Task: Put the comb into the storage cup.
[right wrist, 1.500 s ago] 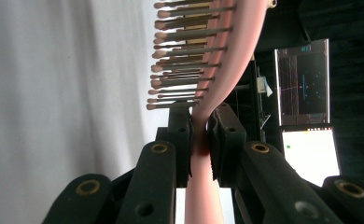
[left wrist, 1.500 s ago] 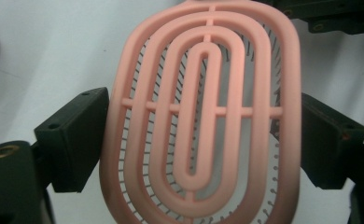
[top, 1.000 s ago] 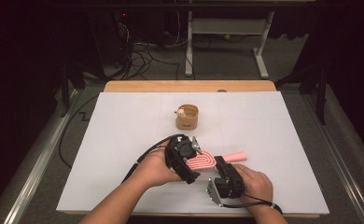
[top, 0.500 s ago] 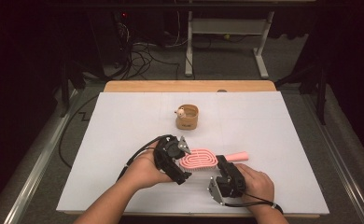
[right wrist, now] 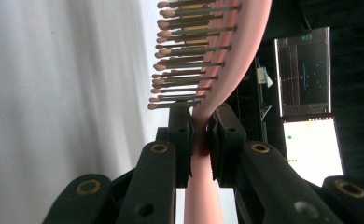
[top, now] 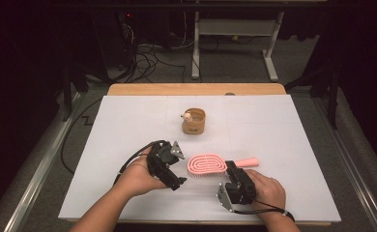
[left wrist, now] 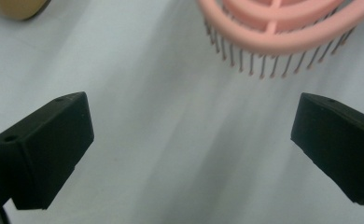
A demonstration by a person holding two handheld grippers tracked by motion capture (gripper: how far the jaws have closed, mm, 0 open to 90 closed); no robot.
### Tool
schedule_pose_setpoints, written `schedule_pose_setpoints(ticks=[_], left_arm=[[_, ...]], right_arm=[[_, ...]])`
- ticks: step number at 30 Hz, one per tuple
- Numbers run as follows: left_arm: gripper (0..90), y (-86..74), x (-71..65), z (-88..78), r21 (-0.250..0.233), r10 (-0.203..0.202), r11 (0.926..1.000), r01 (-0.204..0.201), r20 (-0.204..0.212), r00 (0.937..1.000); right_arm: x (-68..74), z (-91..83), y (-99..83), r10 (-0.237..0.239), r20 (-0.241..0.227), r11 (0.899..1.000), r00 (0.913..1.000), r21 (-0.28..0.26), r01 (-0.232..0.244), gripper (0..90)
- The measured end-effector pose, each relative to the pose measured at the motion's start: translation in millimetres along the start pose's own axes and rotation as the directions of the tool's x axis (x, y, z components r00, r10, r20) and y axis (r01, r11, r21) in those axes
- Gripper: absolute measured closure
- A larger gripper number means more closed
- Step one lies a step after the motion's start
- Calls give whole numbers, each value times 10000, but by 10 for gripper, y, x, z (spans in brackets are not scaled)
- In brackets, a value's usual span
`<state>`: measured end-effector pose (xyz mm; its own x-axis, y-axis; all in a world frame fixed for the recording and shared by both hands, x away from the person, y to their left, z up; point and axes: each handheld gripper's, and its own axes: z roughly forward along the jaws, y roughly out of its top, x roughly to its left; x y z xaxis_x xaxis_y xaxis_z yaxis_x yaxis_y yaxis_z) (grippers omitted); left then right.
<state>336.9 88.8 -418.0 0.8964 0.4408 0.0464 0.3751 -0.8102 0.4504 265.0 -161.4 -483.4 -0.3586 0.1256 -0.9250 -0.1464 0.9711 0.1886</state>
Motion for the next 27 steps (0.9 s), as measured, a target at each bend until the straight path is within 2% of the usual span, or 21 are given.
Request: schedule_pose_setpoints(ticks=[2, 4, 9, 18, 24, 27], left_arm=[[0, -58, 35, 5, 2, -158, 9999, 158, 4, 9999], [0, -110, 68, 11, 68, -517, 9986, 516, 103, 9986], [0, -209, 129, 3, 26, -717, 9974, 717, 17, 9974], [0, -360, 183, 28, -539, -1155, 9919, 1152, -12, 9933], [0, -440, 222, 16, -1063, -1581, 9819, 1570, -21, 9874], [0, -487, 232, -10, -1604, -1880, 9696, 1851, -35, 9822]], right_arm=[[-4, 5, -7, -84, 15, 10000, 10000, -9, 84, 814], [-4, 4, -12, -78, 13, 10000, 10000, 8, 78, 814], [-6, -4, -21, 17, 11, 10000, 10000, 80, -17, 814], [-11, 3, -36, -59, 14, 10000, 10000, 64, 59, 814], [-17, 1, -49, -64, -11, 9999, 10000, 121, 64, 814], [-21, -1, -50, -31, -44, 9999, 10000, 139, 32, 814]])
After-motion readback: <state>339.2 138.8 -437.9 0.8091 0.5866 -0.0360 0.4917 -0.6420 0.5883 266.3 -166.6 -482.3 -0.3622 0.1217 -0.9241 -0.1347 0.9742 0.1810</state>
